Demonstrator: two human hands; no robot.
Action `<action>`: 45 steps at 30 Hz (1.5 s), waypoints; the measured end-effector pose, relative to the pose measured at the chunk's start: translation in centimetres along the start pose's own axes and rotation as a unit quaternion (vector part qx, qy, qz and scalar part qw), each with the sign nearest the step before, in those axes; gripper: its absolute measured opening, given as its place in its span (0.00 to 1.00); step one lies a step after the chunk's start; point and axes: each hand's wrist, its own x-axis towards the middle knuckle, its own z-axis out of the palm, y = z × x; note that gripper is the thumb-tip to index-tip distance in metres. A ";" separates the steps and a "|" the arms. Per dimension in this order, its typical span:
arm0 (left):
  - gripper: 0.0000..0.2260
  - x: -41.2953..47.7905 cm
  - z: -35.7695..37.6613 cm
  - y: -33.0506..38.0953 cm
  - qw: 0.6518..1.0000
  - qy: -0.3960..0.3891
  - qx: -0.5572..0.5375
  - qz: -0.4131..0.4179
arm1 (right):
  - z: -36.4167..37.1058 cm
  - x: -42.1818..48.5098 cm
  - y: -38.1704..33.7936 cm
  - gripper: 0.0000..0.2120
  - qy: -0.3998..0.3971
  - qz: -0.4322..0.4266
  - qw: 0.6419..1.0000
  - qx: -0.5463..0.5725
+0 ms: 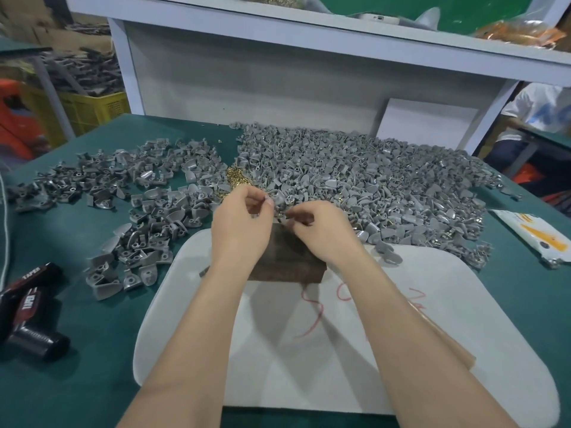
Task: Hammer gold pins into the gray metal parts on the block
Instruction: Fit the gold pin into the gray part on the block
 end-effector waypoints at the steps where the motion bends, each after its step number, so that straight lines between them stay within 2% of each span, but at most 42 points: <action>1: 0.03 0.1 -0.1 0.0 1.000 0.010 -0.022 -0.008 | 0.2 0.2 -0.3 0.09 -0.011 0.002 1.000 -0.019; 4: 0.01 0.2 -0.2 -0.1 0.997 0.025 -0.064 -0.028 | 0.5 0.4 -1.1 0.06 -0.023 -0.001 0.998 -0.053; 8: 0.02 -0.1 -0.1 0.2 0.999 -0.006 -0.048 -0.014 | 0.4 0.4 -0.8 0.04 0.036 0.006 0.999 0.019; 12: 0.05 -0.9 0.3 0.5 0.989 -0.116 0.085 0.027 | -1.4 -0.3 0.7 0.07 0.108 0.008 0.983 0.149; 15: 0.05 -1.2 0.6 0.7 0.963 -0.148 0.216 0.059 | -2.2 -1.4 1.8 0.10 0.102 -0.001 0.976 0.192; 17: 0.03 -1.2 0.6 0.8 0.957 -0.156 0.236 0.062 | -2.1 -2.0 2.1 0.11 0.085 -0.001 0.973 0.213; 19: 0.00 -1.3 0.6 0.8 0.960 -0.157 0.224 0.055 | -1.9 -2.2 2.2 0.12 0.074 0.000 0.972 0.225; 22: 0.03 -1.2 0.4 1.0 0.972 -0.144 0.175 0.056 | -1.9 -2.2 1.9 0.13 0.078 -0.005 0.967 0.242; 28: 0.04 -1.3 0.6 1.3 0.981 -0.125 0.079 0.128 | -1.5 -2.5 1.0 0.13 0.092 -0.040 0.960 0.262; 31: 0.03 -1.4 0.7 1.4 0.981 -0.121 0.058 0.143 | -1.4 -2.4 0.8 0.13 0.091 -0.042 0.959 0.265; 36: 0.03 -1.4 0.7 1.6 0.980 -0.121 0.047 0.149 | -1.4 -2.5 0.8 0.09 0.076 -0.024 0.937 0.341; 40: 0.03 -1.3 0.6 1.4 0.984 -0.108 0.077 0.123 | -1.4 -2.4 1.0 0.08 0.098 -0.021 0.955 0.278; 45: 0.03 -1.3 0.2 1.0 0.974 -0.152 0.155 0.062 | -0.9 -2.6 1.0 0.07 0.098 -0.045 0.993 0.057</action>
